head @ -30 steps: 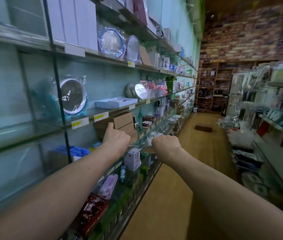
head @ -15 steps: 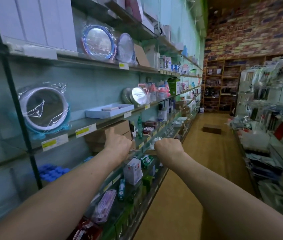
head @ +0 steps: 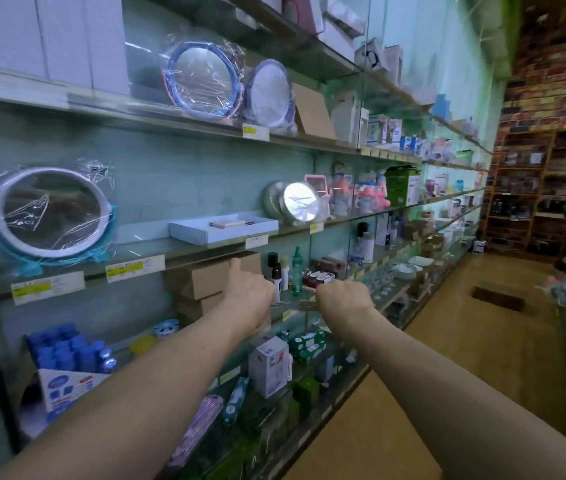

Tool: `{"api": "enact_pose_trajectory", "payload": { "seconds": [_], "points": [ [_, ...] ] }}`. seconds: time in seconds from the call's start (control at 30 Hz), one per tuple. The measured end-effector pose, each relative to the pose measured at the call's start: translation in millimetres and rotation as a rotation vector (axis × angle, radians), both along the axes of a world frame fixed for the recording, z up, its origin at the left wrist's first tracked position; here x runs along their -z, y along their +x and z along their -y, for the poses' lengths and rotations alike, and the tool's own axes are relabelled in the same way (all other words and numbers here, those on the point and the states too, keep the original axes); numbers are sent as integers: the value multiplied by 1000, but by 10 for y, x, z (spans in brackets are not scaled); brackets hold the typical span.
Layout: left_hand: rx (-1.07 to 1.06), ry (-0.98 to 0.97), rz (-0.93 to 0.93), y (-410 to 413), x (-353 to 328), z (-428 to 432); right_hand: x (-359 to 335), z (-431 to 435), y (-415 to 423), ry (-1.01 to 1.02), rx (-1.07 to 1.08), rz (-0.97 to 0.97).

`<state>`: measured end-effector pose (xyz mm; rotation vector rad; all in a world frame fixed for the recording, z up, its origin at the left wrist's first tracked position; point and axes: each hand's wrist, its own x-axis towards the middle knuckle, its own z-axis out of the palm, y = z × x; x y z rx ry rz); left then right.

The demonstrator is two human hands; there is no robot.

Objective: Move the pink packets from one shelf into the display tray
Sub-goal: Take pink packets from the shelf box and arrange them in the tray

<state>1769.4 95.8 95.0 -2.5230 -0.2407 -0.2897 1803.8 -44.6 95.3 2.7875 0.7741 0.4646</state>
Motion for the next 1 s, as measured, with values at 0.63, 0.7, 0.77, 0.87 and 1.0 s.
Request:
{"api": "enact_pose_trajectory", "payload": {
  "seconds": [0.63, 0.7, 0.77, 0.87, 1.0],
  "points": [
    [-147, 43, 90, 1204, -337, -197, -217, -302, 1519, 61, -219, 79],
    [-125, 43, 108, 1399, -411, -262, -304, -375, 1703, 70, -223, 100],
    [-117, 58, 142, 1586, -493, -330, -385, -464, 1896, 79, -220, 128],
    [-105, 66, 173, 1829, -612, -444, -490, -596, 2159, 96, -225, 176],
    [-108, 46, 258, 2105, -779, -632, -592, -773, 2494, 136, -252, 223]
  ]
}}
